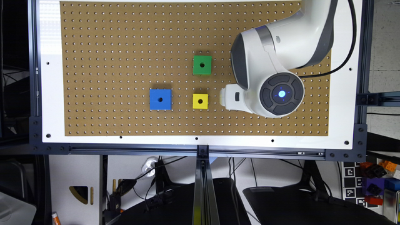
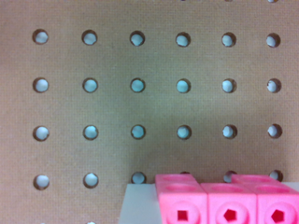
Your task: Pick up pink block.
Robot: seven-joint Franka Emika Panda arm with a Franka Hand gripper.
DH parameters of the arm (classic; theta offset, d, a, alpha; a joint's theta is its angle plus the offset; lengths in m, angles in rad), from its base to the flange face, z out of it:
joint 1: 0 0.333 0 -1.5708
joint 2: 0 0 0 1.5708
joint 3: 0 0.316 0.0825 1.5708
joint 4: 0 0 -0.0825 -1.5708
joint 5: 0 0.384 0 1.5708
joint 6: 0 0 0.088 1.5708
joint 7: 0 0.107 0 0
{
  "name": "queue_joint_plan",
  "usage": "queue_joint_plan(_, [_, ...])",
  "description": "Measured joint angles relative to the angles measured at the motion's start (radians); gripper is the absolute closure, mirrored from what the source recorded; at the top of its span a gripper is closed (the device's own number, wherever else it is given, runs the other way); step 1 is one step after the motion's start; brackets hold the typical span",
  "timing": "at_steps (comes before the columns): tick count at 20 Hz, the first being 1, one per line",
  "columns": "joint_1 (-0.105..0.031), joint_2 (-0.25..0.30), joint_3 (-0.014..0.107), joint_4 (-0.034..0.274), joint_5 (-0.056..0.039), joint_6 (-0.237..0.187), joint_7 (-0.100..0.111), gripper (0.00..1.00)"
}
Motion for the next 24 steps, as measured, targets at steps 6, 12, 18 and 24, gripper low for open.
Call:
queue_joint_plan(6, [0.000,-0.061,0.000,-0.001,0.0000,-0.045,0.004,1.00])
queue_joint_plan(12, [0.000,-0.114,0.001,-0.002,0.0001,-0.088,0.006,1.00])
queue_joint_plan(18, [0.000,-0.206,0.008,-0.001,0.0042,-0.175,0.011,1.00])
queue_joint_plan(24, [0.000,-0.312,0.012,-0.001,0.0090,-0.273,0.015,1.00])
